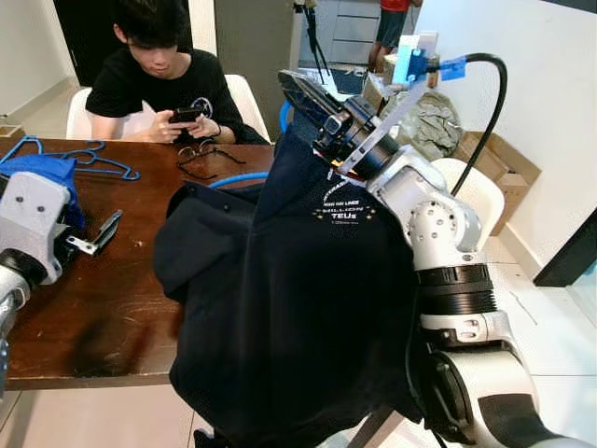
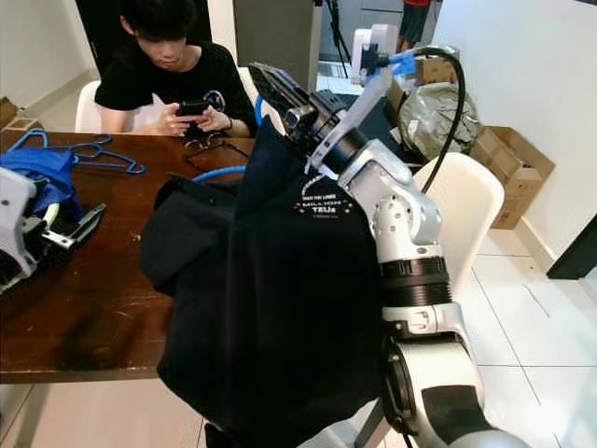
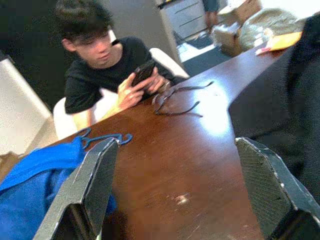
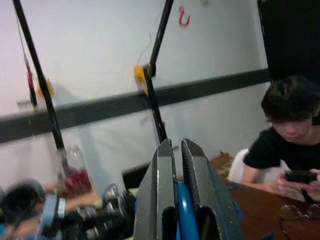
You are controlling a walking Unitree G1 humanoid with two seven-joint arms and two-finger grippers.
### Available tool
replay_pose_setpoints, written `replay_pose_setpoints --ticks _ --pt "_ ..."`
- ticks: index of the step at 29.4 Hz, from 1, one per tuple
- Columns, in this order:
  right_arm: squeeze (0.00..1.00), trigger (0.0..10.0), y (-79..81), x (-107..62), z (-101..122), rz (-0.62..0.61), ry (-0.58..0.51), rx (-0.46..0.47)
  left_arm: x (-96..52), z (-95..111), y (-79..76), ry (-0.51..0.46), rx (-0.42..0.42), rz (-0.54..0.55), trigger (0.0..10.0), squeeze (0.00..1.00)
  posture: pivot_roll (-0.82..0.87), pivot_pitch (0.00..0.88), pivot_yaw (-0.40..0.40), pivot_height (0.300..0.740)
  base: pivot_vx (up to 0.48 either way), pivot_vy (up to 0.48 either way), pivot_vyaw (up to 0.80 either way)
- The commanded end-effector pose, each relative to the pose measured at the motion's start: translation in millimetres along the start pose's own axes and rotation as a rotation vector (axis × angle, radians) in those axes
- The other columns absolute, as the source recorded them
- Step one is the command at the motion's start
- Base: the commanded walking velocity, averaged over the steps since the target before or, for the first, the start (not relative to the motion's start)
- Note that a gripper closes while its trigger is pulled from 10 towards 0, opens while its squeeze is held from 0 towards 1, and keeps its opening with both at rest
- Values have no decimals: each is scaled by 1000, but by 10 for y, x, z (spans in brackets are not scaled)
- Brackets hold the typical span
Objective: Hang hanger
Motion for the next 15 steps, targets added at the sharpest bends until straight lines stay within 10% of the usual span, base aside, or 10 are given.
replay_pose_setpoints --ticks 1,10,12,15 --pt "0 0 -69 -21 286 -20 -126 40 -54 2 1 2 -27 -18 10000 1000 154 1 -52 735 0 0 0" --pt "0 0 -188 -169 824 -3 -356 178 -245 172 -79 -118 -239 -109 10000 1000 158 3 -51 735 0 0 0" --pt "0 0 -51 -198 989 99 -414 211 -321 198 -199 -136 -265 -192 10000 0 159 3 -52 735 0 0 0" --pt "0 0 208 -200 972 238 -386 193 -345 261 -318 -163 -254 -259 10000 0 153 2 -53 735 0 0 0"
Point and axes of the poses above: a point about 5 cm out from each wrist's last joint towards the gripper, its own x axis pointing out of the wrist towards the gripper, its own z axis along the axis of the wrist's last joint, y = z × x, the point moved 5 cm from there along x, pointing out of the wrist towards the gripper, and after that the axes turned 10 degrees about -x, right-handed, at the moved point
